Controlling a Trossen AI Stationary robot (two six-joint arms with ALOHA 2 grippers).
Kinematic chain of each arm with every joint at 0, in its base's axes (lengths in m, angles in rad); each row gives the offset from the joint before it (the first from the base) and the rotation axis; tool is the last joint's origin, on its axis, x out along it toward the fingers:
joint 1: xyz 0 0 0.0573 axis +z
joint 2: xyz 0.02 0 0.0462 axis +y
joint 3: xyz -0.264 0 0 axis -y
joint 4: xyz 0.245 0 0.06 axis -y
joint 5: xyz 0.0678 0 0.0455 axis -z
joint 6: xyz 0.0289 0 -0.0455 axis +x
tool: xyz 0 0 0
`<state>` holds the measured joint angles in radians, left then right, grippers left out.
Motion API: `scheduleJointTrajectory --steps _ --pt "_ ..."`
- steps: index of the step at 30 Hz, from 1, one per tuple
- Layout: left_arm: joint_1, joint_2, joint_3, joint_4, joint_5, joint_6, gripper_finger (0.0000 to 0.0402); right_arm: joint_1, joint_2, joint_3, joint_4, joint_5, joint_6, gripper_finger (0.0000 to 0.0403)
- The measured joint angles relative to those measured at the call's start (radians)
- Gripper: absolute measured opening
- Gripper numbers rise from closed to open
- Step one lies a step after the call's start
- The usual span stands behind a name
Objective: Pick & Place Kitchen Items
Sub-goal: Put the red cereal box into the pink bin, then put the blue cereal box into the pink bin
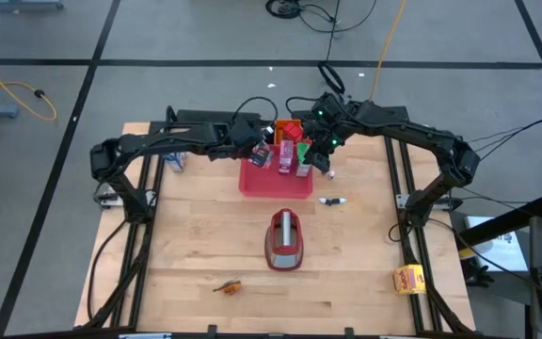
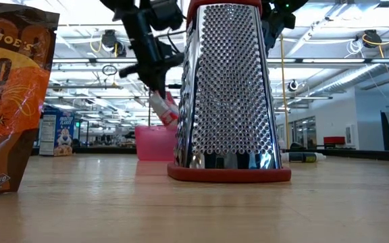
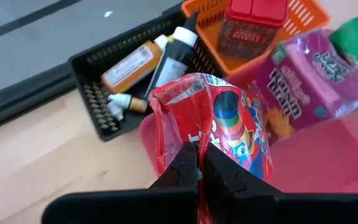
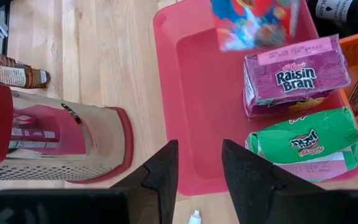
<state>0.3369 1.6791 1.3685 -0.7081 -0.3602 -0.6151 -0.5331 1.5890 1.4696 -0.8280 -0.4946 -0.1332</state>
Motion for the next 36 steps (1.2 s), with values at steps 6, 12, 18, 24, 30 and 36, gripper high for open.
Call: scheduleJointTrajectory --steps 6,12,18,24,30,36 --pt "0.016 0.039 0.000 0.068 0.052 -0.001 0.0000 0.000 0.000 0.000 -0.005 0.000 -0.010 0.0114" --pt "0.018 0.048 0.000 0.120 0.092 0.013 0.0000 0.000 0.000 0.000 -0.004 0.000 -0.017 0.0114" --pt "0.017 0.060 0.000 0.132 0.103 0.031 0.0002 0.000 0.000 0.000 -0.003 0.000 -0.017 0.0114" --pt "0.018 0.058 0.000 0.171 0.145 0.035 0.0035 0.000 0.000 0.000 -0.003 0.000 -0.017 0.0114" --pt "0.015 0.058 0.000 0.232 0.182 0.054 0.0082 0.000 0.000 0.000 -0.003 0.000 -0.017 0.0114" --pt "0.009 0.058 0.000 0.286 0.214 0.074 0.0115 0.000 0.000 0.000 -0.003 0.000 -0.017 0.0114"
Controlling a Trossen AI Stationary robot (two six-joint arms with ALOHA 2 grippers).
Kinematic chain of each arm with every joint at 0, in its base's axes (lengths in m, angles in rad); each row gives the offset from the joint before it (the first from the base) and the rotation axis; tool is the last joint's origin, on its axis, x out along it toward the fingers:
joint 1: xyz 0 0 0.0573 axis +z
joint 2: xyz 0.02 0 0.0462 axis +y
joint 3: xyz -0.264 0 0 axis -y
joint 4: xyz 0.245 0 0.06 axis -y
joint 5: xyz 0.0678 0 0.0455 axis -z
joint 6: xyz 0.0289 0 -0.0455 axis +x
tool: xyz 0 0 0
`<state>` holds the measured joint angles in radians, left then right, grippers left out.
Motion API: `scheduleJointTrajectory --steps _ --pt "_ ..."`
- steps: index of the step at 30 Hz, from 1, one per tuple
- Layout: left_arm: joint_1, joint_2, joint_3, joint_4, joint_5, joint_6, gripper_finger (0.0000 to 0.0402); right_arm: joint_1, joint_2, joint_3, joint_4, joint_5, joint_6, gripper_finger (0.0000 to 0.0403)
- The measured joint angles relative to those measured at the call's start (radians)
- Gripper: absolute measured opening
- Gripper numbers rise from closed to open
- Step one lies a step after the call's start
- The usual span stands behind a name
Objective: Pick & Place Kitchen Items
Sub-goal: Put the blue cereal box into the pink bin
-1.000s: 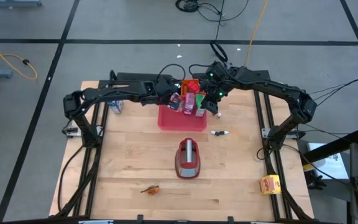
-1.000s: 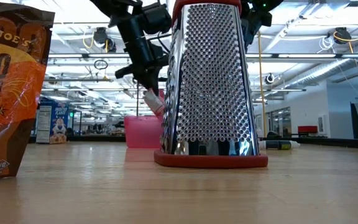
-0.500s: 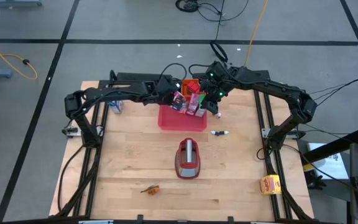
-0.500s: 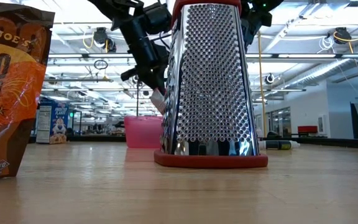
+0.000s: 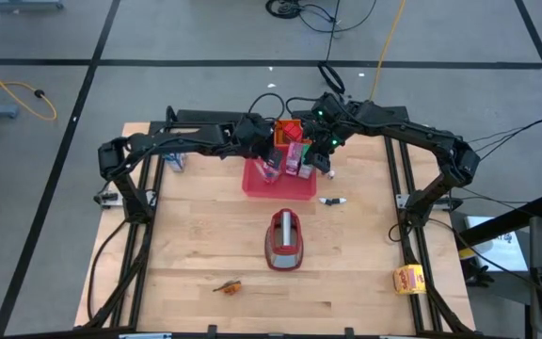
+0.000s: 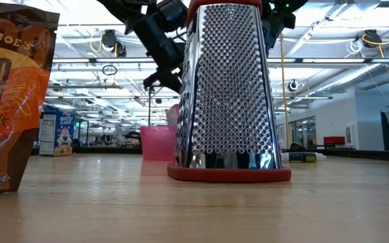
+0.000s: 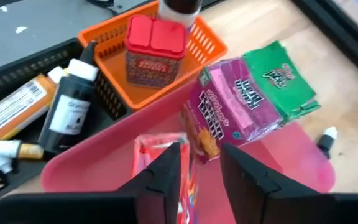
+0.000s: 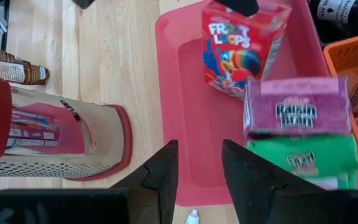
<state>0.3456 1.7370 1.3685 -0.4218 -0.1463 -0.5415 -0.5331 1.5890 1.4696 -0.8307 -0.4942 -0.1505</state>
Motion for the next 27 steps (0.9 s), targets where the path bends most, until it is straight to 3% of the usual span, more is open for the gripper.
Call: scheduleJointTrajectory --steps 12,27 --pt "0.001 -0.014 0.000 -0.056 0.000 0.091 0.0134 0.000 0.000 0.000 -0.001 0.000 0.000 0.0114" --pt "0.004 -0.213 0.000 -0.676 -0.224 -0.069 0.0134 0.000 0.000 0.000 -0.008 0.000 -0.012 0.0114"
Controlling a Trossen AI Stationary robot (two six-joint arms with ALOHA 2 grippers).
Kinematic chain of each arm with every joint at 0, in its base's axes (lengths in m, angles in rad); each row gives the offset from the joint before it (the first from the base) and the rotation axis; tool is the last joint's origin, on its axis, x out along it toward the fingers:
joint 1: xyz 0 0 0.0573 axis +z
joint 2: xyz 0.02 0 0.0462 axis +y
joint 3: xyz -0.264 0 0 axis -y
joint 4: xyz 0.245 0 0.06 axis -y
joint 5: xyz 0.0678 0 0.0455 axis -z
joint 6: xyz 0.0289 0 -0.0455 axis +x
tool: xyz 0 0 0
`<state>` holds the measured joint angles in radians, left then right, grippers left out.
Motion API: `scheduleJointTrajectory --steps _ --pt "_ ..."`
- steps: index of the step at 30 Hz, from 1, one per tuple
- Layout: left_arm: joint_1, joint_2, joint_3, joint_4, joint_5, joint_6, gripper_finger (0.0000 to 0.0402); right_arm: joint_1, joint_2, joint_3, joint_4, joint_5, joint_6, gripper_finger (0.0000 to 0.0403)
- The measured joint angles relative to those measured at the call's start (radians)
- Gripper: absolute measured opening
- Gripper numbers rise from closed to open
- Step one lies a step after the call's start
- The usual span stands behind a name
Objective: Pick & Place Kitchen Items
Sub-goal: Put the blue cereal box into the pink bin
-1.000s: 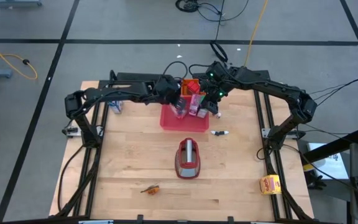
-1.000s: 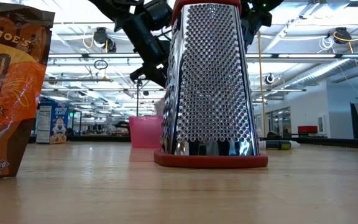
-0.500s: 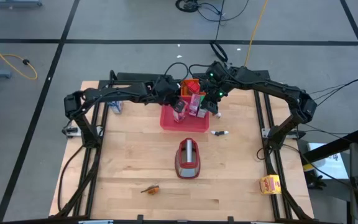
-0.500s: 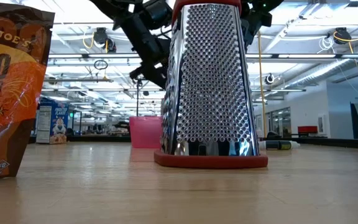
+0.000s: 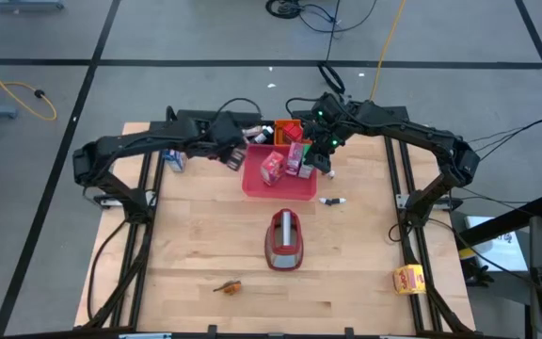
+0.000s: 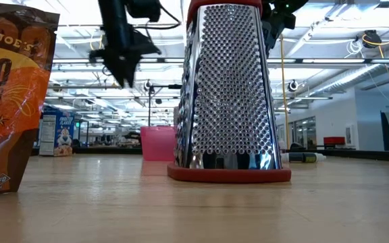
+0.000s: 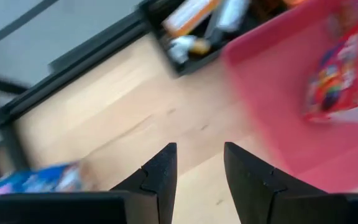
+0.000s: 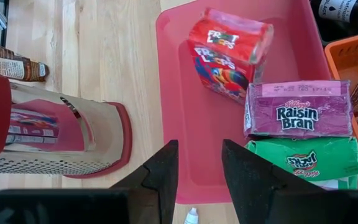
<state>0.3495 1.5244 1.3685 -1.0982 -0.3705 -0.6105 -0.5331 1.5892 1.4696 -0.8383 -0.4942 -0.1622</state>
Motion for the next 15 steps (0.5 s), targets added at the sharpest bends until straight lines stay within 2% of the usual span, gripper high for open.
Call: scheduleJointTrajectory --steps 10,15 --pt "0.045 -0.075 0.000 -0.332 -0.077 -0.149 0.0134 0.000 0.000 0.000 0.000 0.000 -0.007 0.0114" --pt "0.079 -0.075 0.000 -0.426 -0.091 -0.166 0.0134 0.000 0.000 0.000 0.000 0.000 -0.007 0.0114"
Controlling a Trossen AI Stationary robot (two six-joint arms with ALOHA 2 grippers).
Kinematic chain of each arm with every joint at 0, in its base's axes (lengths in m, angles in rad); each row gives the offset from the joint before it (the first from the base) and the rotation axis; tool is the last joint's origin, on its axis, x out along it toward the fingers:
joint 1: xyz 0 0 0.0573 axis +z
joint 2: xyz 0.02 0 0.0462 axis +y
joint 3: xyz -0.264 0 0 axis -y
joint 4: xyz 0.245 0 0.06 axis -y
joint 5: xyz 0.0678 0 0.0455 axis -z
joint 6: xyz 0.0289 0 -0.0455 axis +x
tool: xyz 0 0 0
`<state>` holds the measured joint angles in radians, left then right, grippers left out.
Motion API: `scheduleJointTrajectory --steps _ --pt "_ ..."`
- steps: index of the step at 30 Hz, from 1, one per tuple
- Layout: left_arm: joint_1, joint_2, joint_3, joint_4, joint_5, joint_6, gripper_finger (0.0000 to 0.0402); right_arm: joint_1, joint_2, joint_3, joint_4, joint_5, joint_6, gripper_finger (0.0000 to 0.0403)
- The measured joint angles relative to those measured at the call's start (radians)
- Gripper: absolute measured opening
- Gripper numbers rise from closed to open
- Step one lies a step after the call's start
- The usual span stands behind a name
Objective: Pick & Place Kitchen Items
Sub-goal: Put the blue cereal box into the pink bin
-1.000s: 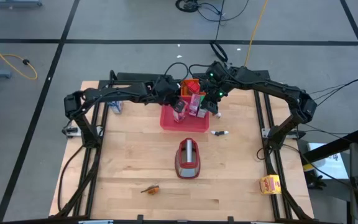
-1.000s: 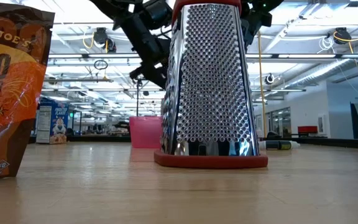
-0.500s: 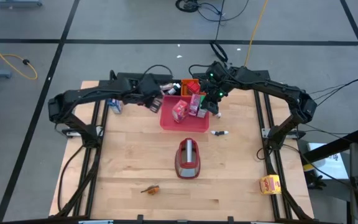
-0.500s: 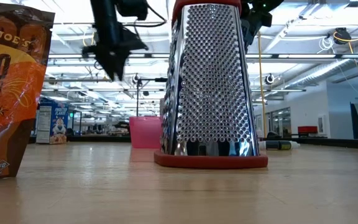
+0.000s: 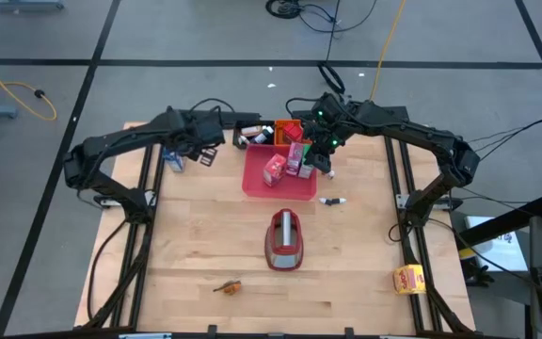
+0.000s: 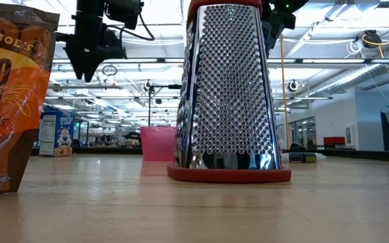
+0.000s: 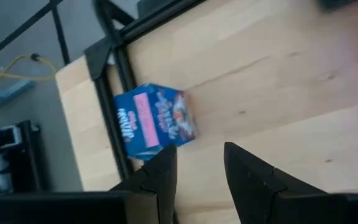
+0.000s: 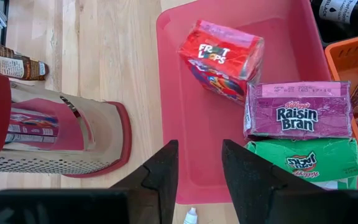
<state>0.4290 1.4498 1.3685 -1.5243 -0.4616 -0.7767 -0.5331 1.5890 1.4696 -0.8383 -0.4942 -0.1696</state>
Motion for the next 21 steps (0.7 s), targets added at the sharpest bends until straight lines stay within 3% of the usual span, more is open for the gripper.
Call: scheduleJointTrajectory --steps 6,14,21 --pt "0.033 0.000 -0.021 -0.026 -0.020 0.019 0.0134 0.000 0.000 0.000 0.000 0.000 0.000 0.0114" --pt "0.108 0.000 -0.151 -0.025 -0.019 0.030 0.0136 0.000 0.000 0.000 -0.001 0.000 -0.003 0.0114" --pt "0.168 0.000 -0.199 -0.022 -0.029 0.037 0.0191 0.000 0.000 0.000 -0.001 0.000 -0.003 0.0114"
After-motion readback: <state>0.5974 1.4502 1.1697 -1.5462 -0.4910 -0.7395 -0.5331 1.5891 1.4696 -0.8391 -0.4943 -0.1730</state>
